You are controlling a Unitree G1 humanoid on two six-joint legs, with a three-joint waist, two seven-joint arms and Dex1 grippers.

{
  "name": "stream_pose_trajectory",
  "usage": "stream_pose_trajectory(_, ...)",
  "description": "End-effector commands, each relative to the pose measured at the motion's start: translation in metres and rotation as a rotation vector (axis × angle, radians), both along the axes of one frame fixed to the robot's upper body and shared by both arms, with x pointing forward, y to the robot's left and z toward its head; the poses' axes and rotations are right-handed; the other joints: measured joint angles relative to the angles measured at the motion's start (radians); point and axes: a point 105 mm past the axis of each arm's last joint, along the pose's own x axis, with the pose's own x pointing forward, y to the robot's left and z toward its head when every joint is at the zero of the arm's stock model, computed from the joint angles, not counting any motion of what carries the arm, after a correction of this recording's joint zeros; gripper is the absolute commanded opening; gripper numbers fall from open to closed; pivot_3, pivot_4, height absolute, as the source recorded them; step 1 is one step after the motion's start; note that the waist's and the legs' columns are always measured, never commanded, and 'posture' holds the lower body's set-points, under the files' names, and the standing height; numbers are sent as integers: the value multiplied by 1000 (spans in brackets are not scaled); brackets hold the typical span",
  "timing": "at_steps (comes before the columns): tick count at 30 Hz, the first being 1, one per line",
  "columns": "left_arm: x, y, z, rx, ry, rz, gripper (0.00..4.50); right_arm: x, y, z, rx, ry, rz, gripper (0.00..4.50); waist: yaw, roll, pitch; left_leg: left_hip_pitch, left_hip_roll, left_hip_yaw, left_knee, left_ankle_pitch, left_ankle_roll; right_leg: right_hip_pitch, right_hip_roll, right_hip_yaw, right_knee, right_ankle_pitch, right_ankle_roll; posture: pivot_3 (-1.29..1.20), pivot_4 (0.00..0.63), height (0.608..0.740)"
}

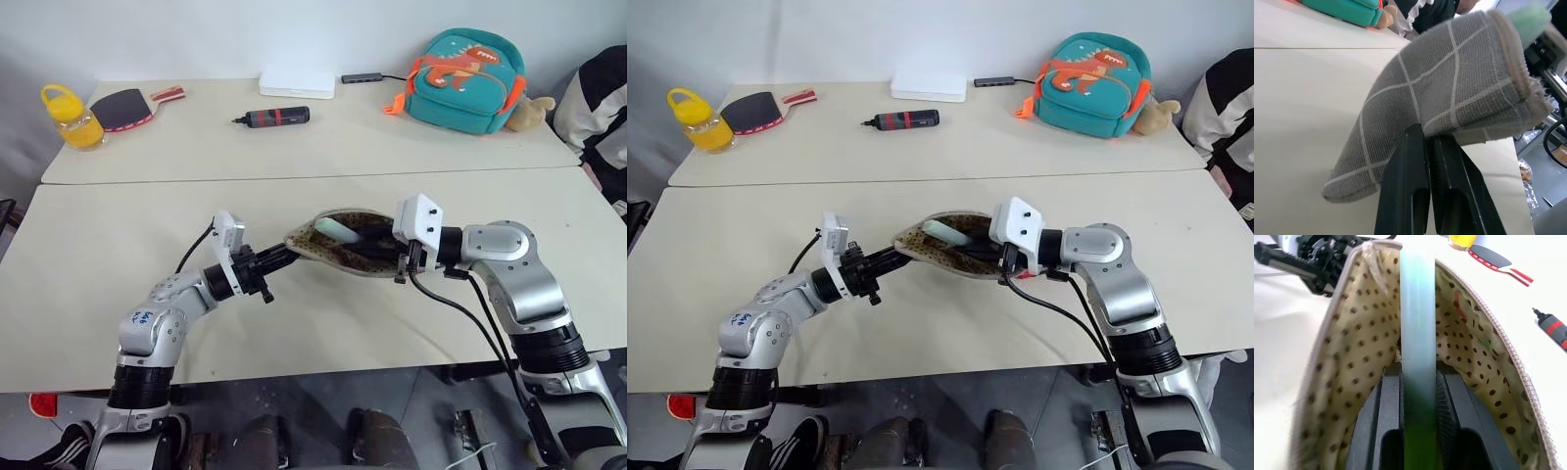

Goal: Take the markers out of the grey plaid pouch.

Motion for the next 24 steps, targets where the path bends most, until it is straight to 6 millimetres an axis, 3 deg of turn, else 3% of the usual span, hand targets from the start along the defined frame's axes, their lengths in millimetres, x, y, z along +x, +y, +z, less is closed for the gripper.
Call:
stream_pose_trajectory(1,4,13,6,15,-39,40,0,-6,-9,19,38,-76,21,456,0,0,0,0,0,0,0,0,0,0,0,0,0,0,0,0,150,740)
stream_pose_trajectory(8,0,18,0,49,-32,22,0,-3,-20,33,129,-47,-2,456,1,0,0,0,0,0,0,0,0,0,0,0,0,0,0,0,150,740)
stream_pose_trajectory(11,-1,19,-2,43,-27,26,0,-2,-22,30,107,-31,-9,456,0,0,0,0,0,0,0,0,0,0,0,0,0,0,0,0,150,740)
stream_pose_trajectory(15,-2,12,-3,35,-22,15,0,-7,-13,14,57,-6,21,456,1,0,0,0,0,0,0,0,0,0,0,0,0,0,0,0,150,740)
stream_pose_trajectory(22,-5,10,-4,40,-17,12,0,-11,-10,23,135,41,49,456,1,0,0,0,0,0,0,0,0,0,0,0,0,0,0,0,150,740)
stream_pose_trajectory(24,-5,9,-3,37,-16,12,0,-10,-11,19,109,32,38,1195,1,0,0,0,0,0,0,0,0,0,0,0,0,0,0,0,150,740)
